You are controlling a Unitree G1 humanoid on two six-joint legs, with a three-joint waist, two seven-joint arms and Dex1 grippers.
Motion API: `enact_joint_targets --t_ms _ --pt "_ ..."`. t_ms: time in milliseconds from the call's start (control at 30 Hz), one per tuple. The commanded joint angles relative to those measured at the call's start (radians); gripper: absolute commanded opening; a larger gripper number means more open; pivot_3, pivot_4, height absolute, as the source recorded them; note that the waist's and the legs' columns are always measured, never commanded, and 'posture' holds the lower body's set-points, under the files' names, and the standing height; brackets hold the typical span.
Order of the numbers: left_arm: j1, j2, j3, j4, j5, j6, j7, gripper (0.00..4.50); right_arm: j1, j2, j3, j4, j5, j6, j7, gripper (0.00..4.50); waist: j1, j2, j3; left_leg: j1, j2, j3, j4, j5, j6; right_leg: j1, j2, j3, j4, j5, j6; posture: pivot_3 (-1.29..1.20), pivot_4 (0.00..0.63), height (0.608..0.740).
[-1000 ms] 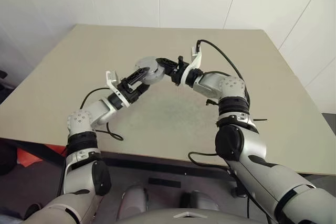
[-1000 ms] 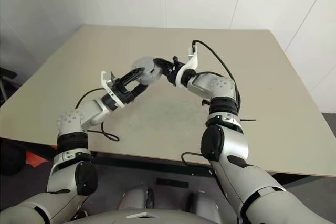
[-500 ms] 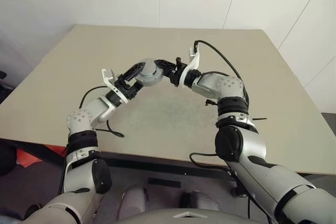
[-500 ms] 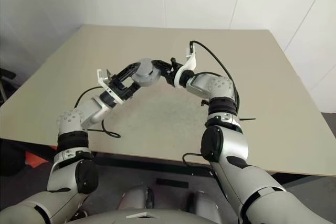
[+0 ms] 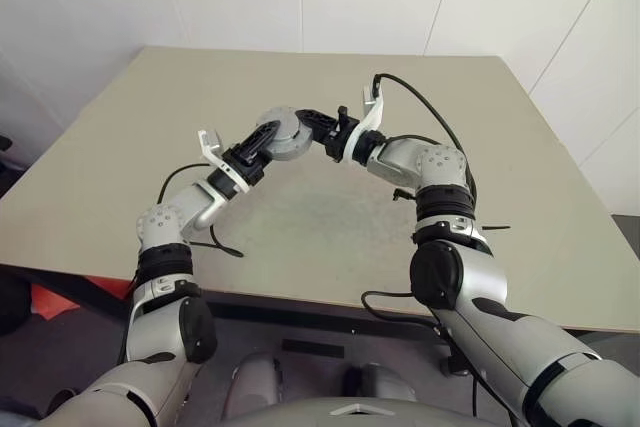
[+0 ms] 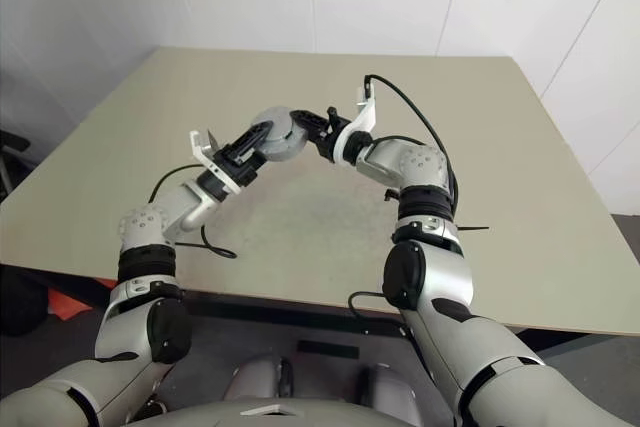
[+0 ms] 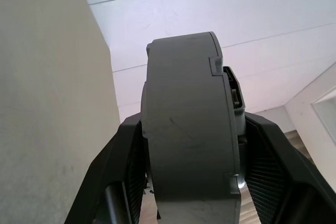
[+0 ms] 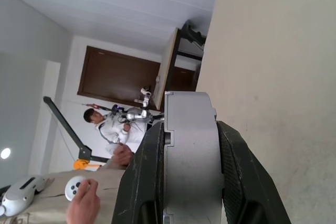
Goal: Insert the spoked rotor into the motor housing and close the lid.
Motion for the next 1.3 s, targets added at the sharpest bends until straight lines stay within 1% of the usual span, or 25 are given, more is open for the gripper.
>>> enact_joint_targets --t_ms 33,433,600,667,733,867,967,1067,1167,1300 --pt "-0.024 0.004 -0.013 -0.039 -0.005 -0.002 -0.019 2.2 -0.016 0.0 0.01 -0.047 0.025 -0.008 0.013 1.18 0.0 0.0 0.0 0.0 0.0 0.0 0.0 0.0 0.0 0.0 0.0 0.0 0.0 0.0 0.0 0.0 0.0 0.74" --pt "-0.007 -0.021 -0.024 -0.07 0.023 -0.056 -0.003 2.2 -0.01 -0.001 0.048 -0.048 0.007 -0.033 0.032 1.18 0.0 0.0 0.0 0.0 0.0 0.0 0.0 0.0 0.0 0.0 0.0 0.0 0.0 0.0 0.0 0.0 0.0 0.74" --pt "-0.011 -0.017 -0.027 -0.062 0.034 -0.066 -0.005 2.2 0.0 -0.008 0.082 -0.06 -0.003 -0.031 0.072 1.18 0.001 0.0 0.0 0.0 0.0 0.0 0.0 0.0 0.0 0.0 0.0 0.0 0.0 0.0 0.0 0.0 0.0 0.74" --pt "-0.011 -0.018 -0.029 -0.063 0.036 -0.068 -0.005 2.2 0.001 -0.01 0.088 -0.06 -0.009 -0.034 0.074 1.9 0.001 0.0 0.0 0.0 0.0 0.0 0.0 0.0 0.0 0.0 0.0 0.0 0.0 0.0 0.0 0.0 0.0 0.74" --pt "-0.01 -0.019 -0.031 -0.064 0.037 -0.07 -0.006 2.2 0.002 -0.008 0.092 -0.061 -0.019 -0.049 0.066 2.4 0.001 0.0 0.0 0.0 0.0 0.0 0.0 0.0 0.0 0.0 0.0 0.0 0.0 0.0 0.0 0.0 0.0 0.74" --pt "-0.011 -0.021 -0.029 -0.064 0.043 -0.073 -0.008 2.2 0.005 -0.006 0.107 -0.072 -0.031 -0.071 0.073 3.73 0.0 0.0 0.0 0.0 0.0 0.0 0.0 0.0 0.0 0.0 0.0 0.0 0.0 0.0 0.0 0.0 0.0 0.74" --pt "-0.012 -0.021 -0.025 -0.061 0.053 -0.09 -0.004 2.2 0.009 -0.005 0.113 -0.08 -0.031 -0.083 0.074 3.73 0.0 0.0 0.0 0.0 0.0 0.0 0.0 0.0 0.0 0.0 0.0 0.0 0.0 0.0 0.0 0.0 0.0 0.74" --pt "-0.009 -0.014 -0.009 -0.055 0.07 -0.138 0.005 2.2 0.014 -0.006 0.128 -0.081 -0.061 -0.146 0.066 3.73 -0.001 0.0 0.0 0.0 0.0 0.0 0.0 0.0 0.0 0.0 0.0 0.0 0.0 0.0 0.0 0.0 0.0 0.74" --pt "-0.004 0.011 0.039 -0.041 0.065 -0.187 0.022 2.2 0.009 -0.013 0.126 -0.044 -0.095 -0.223 0.052 3.73 -0.003 0.0 0.0 0.0 0.0 0.0 0.0 0.0 0.0 0.0 0.0 0.0 0.0 0.0 0.0 0.0 0.0 0.74" --pt "0.015 0.051 0.096 -0.043 0.055 -0.234 0.038 2.2 0.013 -0.019 0.13 -0.03 -0.114 -0.266 0.053 3.73 -0.007 0.0 0.0 0.001 0.0 0.0 0.0 0.0 0.0 0.0 0.0 0.0 0.001 0.0 0.0 0.0 0.0 0.74"
